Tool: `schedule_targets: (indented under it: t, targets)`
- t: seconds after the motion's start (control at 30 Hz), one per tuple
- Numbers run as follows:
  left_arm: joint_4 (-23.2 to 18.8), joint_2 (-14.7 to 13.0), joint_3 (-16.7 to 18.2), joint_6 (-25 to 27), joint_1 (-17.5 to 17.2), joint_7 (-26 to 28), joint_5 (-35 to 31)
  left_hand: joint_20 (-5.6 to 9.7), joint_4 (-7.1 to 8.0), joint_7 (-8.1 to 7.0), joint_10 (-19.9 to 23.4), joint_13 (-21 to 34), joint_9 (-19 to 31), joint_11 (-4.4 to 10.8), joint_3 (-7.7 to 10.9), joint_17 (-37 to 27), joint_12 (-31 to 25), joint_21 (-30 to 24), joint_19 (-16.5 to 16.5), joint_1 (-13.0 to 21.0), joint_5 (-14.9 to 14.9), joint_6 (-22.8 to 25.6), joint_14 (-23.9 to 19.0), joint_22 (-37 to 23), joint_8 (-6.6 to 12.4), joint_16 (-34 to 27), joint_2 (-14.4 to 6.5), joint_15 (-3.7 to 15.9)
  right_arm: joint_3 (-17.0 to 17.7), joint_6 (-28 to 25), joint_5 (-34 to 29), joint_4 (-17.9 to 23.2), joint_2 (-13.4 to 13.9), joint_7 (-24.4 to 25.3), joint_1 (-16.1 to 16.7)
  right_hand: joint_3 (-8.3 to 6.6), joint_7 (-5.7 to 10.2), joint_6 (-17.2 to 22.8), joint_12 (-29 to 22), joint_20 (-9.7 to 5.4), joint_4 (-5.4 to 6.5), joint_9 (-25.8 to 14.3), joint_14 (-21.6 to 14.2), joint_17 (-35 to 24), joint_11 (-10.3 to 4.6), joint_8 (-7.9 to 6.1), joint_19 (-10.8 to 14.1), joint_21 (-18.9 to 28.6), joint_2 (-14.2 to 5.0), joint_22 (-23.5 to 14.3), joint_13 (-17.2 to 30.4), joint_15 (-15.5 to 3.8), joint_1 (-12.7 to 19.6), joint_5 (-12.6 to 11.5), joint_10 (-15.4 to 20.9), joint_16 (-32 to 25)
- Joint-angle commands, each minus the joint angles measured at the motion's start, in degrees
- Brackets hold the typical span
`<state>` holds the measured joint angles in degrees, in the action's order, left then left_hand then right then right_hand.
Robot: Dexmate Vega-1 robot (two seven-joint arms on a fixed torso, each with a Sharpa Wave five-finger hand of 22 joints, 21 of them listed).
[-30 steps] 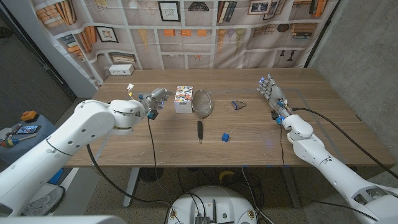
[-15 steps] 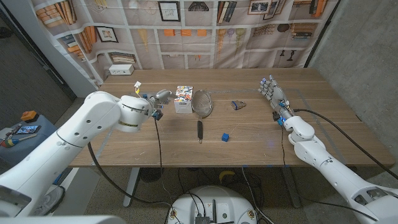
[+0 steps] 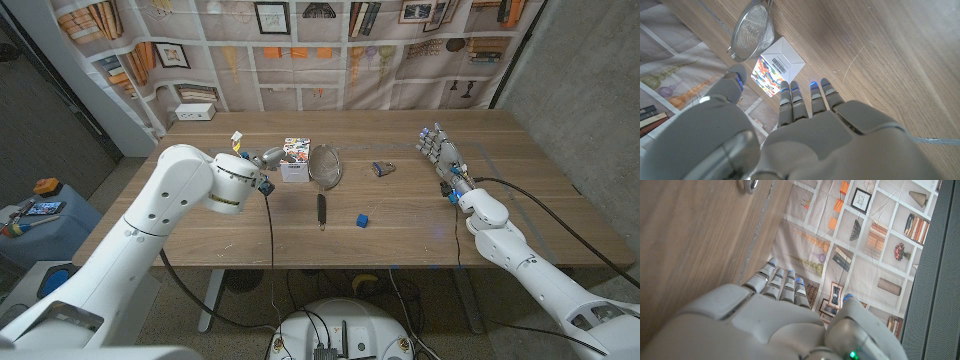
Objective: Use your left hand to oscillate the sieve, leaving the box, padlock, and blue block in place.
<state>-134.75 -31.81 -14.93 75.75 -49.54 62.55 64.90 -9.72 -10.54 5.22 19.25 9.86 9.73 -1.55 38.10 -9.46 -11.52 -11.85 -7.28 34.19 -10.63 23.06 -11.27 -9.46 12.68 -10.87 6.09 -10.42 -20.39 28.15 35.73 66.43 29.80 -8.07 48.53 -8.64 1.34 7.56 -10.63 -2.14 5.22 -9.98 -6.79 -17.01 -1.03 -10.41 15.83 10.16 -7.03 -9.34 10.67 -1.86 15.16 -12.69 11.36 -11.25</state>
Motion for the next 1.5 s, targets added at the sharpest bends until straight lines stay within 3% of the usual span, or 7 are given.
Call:
schedule_targets:
  t: [0.03, 0.23, 0.4, 0.6, 1.0, 1.3, 1.5]
  targets:
    - [0.0, 4.5, -0.5, 4.2, 0.2, 1.4, -2.5, 0.28, 0.32, 0.05, 0.4, 0.1, 0.3, 0.19, -1.02, -0.2, 0.4, -1.4, -5.8, 1.7, -0.1, 0.5, -3.4, -0.4, -1.01, -0.4, 0.1, -0.11, 0.2, 1.0, 0.8, -2.6, -0.5, -1.7, -0.8, -0.45, 0.30, 0.3, -0.3, -0.23, -0.26, -0.1, -0.1, -0.1, 0.08, -0.29, -0.2, 0.3, -0.42, -0.2, 0.0, -0.12, 0.3, 0.0, 0.5, -0.3]
    - [0.3, 4.4, -0.4, 4.2, 0.5, 1.4, -1.1, -0.61, 0.50, -0.41, -0.5, 0.2, 0.3, 0.89, -2.29, -0.2, 0.7, -3.0, -13.6, 2.8, 0.0, 0.4, -7.1, -0.6, -1.70, -0.5, 0.0, 1.05, 0.4, 1.7, 0.9, -3.1, -0.7, -1.9, -0.6, -0.55, 0.28, 0.3, -0.3, -0.26, -0.34, -0.1, -0.1, 0.0, 0.08, -0.29, -0.2, 0.3, -0.46, -0.2, 0.0, -0.18, 0.3, 0.0, 0.5, -0.3]
    - [0.5, 4.5, 0.0, 4.2, 0.2, 1.4, 0.0, 0.51, 0.45, -0.75, -1.0, 0.2, 0.3, 1.02, -4.09, -0.3, 0.7, -5.7, -24.5, 4.2, 0.1, 0.3, -11.7, -0.7, -2.02, -0.5, 0.3, 2.67, 0.5, 1.6, 1.1, -2.6, -0.5, -1.8, 0.0, -0.67, 0.28, 0.3, -0.3, -0.29, -0.45, -0.1, -0.1, 0.2, 0.06, -0.29, -0.1, 0.4, -0.50, -0.2, 0.0, -0.15, 0.3, 0.1, 0.4, -0.3]
    - [0.8, 3.2, -0.9, 4.2, 0.2, 1.4, 0.8, 2.50, 0.53, -0.74, -2.4, 0.2, 0.3, 0.54, -5.07, -0.3, 0.9, -6.2, -27.3, 4.7, 0.1, -1.1, -14.6, -0.8, -2.39, -0.7, 0.6, 3.67, 0.5, 1.4, 1.2, -1.9, -0.1, -1.8, 0.6, -0.80, 0.33, 0.2, -0.3, -0.23, -0.54, -0.1, -0.1, 0.3, 0.05, -0.28, -0.1, 0.4, -0.57, -0.2, 0.0, -0.17, 0.4, 0.1, 0.4, -0.3]
    - [1.2, 4.4, -0.3, 4.2, -1.0, 1.4, 1.3, 8.36, 0.80, -0.98, -1.3, 0.3, 0.4, 1.38, -8.45, -1.0, 0.4, -8.6, -37.0, 6.8, 0.1, -0.1, -25.8, -1.1, -2.01, -2.3, 0.5, 11.93, 0.5, 0.7, 1.4, -0.8, 0.5, -2.1, 1.5, -1.07, 0.33, 0.2, -0.3, -0.24, -0.76, -0.1, -0.1, 0.6, 0.05, -0.28, -0.1, 0.4, -0.67, -0.2, 0.0, -0.17, 0.4, 0.2, 0.3, -0.3]
    - [2.4, 4.9, -0.1, 4.2, -1.3, 1.4, 3.0, 13.27, 1.50, -0.80, -0.7, 0.3, 0.4, 1.50, -10.59, -1.9, 0.4, -11.4, -44.6, 6.7, 0.0, 0.5, -37.7, -1.6, -2.01, -5.4, -1.6, 20.40, 0.6, -0.2, 1.5, -0.1, 1.0, -2.0, 1.7, -1.34, 0.37, 0.2, -0.2, -0.28, -0.94, -0.1, -0.2, 0.8, 0.11, -0.28, -0.1, 0.4, -0.81, -0.2, 0.0, -0.22, 0.5, 0.2, 0.2, -0.3]
    - [3.5, 5.5, 0.0, 4.2, -1.0, 1.4, 2.8, 15.99, 1.53, -1.40, -0.6, 0.4, 0.4, 2.21, -10.60, -2.3, 0.4, -13.9, -49.7, 6.3, 0.0, -0.1, -45.5, -2.0, -2.15, -7.5, -3.2, 22.94, 0.5, -0.3, 1.6, -0.4, 0.8, -2.0, 1.7, -1.49, 0.37, 0.3, -0.2, -0.29, -1.04, -0.1, -0.3, 0.9, 0.11, -0.30, -0.1, 0.4, -0.85, -0.2, 0.0, -0.31, 0.6, 0.3, 0.3, -0.4]
